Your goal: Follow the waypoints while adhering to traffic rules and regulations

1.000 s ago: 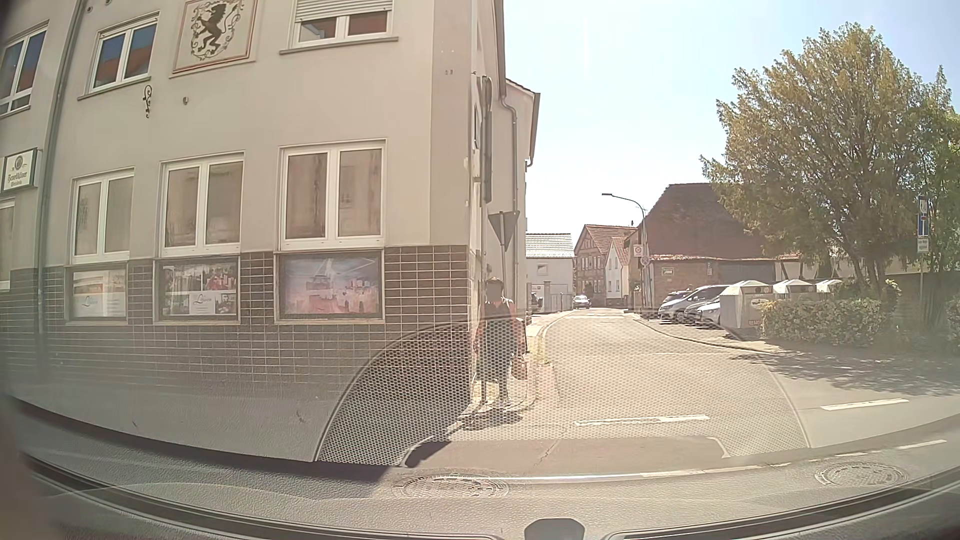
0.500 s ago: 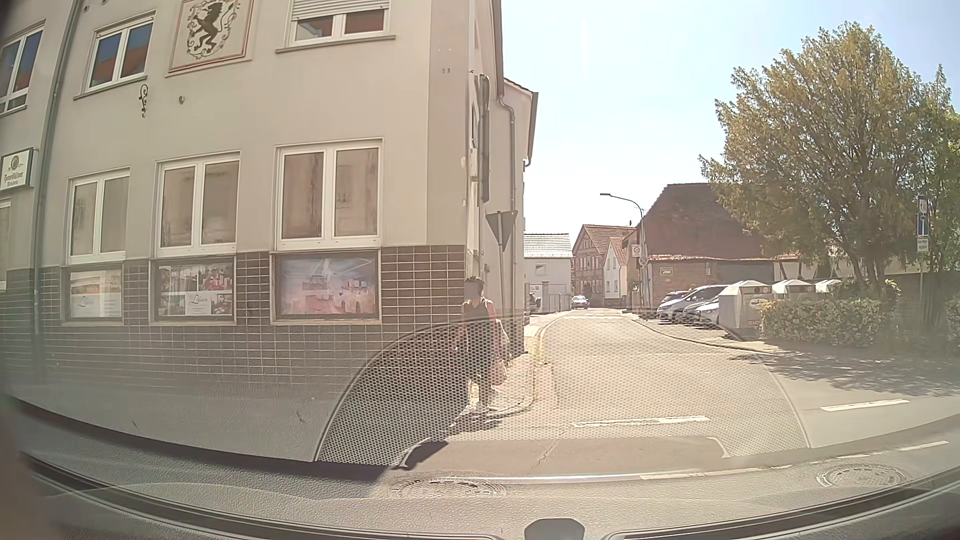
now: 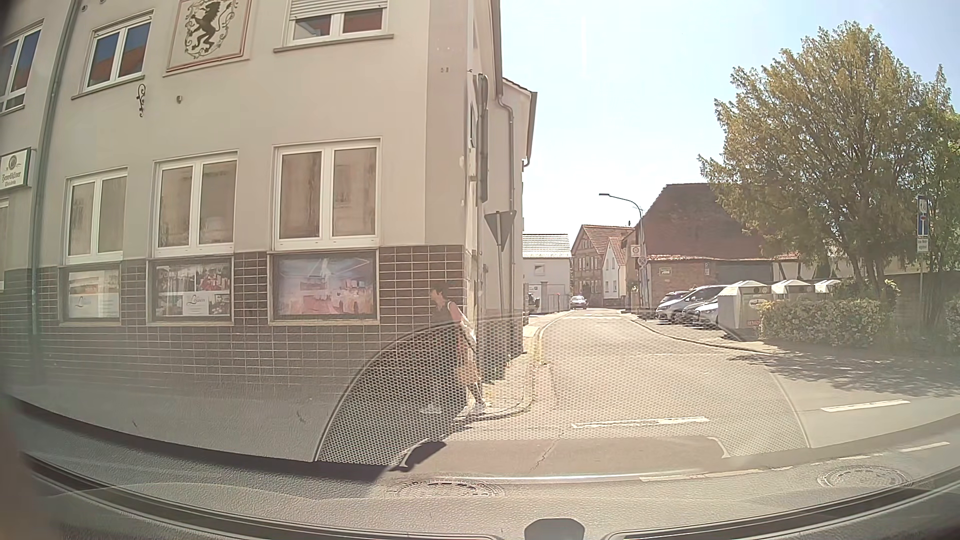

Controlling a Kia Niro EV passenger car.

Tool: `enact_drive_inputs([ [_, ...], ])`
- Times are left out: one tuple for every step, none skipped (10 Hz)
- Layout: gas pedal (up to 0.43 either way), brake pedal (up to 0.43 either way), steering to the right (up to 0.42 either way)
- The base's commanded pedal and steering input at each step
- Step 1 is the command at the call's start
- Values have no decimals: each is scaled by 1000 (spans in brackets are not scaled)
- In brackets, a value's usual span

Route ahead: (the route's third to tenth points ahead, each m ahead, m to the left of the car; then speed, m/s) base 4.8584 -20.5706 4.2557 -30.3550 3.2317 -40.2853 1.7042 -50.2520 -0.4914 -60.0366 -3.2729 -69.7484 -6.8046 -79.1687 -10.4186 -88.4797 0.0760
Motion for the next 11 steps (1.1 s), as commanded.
enact_drive_inputs([
  [0, 67, 182],
  [0, 49, 182],
  [0, 49, 182],
  [0, 49, 182],
  [0, 49, 182],
  [0, 55, 181],
  [0, 85, 181],
  [0, 116, 183],
  [0, 122, 184],
  [0, 140, 184],
  [0, 140, 184],
])
